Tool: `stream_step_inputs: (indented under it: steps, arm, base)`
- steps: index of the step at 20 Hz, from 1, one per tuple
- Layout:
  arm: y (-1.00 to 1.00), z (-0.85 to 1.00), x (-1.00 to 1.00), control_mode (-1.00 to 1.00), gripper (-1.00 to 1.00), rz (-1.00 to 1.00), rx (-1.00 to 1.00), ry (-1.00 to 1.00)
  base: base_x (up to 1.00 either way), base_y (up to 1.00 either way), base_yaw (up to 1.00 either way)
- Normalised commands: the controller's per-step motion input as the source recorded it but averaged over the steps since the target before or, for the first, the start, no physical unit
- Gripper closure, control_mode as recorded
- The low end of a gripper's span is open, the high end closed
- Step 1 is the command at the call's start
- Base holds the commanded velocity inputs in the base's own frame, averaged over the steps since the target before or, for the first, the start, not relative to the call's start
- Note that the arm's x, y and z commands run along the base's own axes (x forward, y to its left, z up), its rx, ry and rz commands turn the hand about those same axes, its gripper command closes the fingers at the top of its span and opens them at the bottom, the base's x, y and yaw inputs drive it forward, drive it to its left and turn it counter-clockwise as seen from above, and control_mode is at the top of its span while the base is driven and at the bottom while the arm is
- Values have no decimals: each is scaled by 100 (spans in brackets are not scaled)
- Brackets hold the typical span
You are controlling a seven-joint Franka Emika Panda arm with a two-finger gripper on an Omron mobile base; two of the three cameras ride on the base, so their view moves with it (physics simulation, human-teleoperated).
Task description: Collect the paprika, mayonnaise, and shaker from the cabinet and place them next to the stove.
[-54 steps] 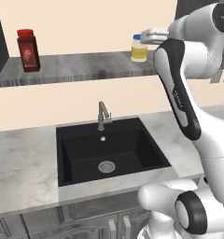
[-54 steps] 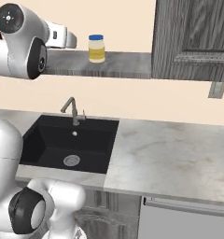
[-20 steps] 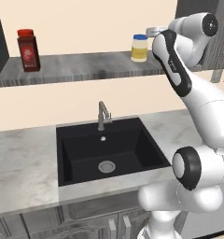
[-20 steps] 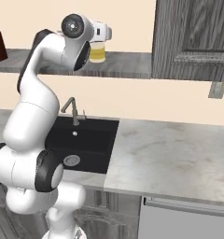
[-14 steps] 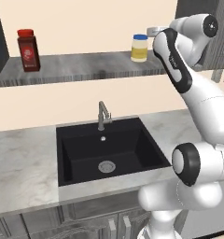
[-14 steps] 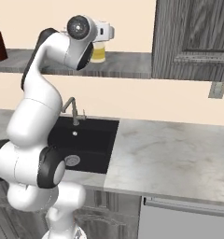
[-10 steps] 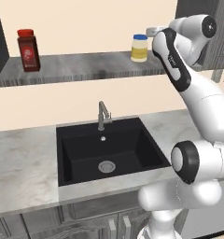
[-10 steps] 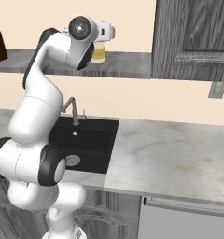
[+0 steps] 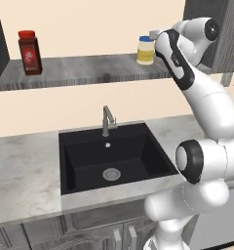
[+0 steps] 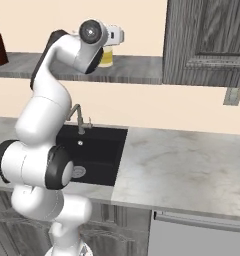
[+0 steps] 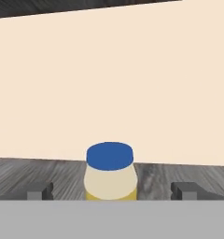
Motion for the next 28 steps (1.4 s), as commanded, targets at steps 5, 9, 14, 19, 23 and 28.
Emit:
stream_step_inputs:
  steps: [5,9,14,19,23,28]
  arm:
    - [0,-19,31,-100,-100,3,0,0]
    - [0,-8,29,-100,-100,2,0,0]
    - [0,0,28,-100,-100,2,0,0]
    - [2,0,26,-100,-100,1,0,0]
    - [6,0,12,-100,-100,0,0,0]
    - [1,0,0,-100,-100,0,0,0]
  base:
    - [0,0,0]
    - [0,0,0]
    - [0,0,0]
    - [0,0,0]
    - [0,0,0]
    - [0,0,0]
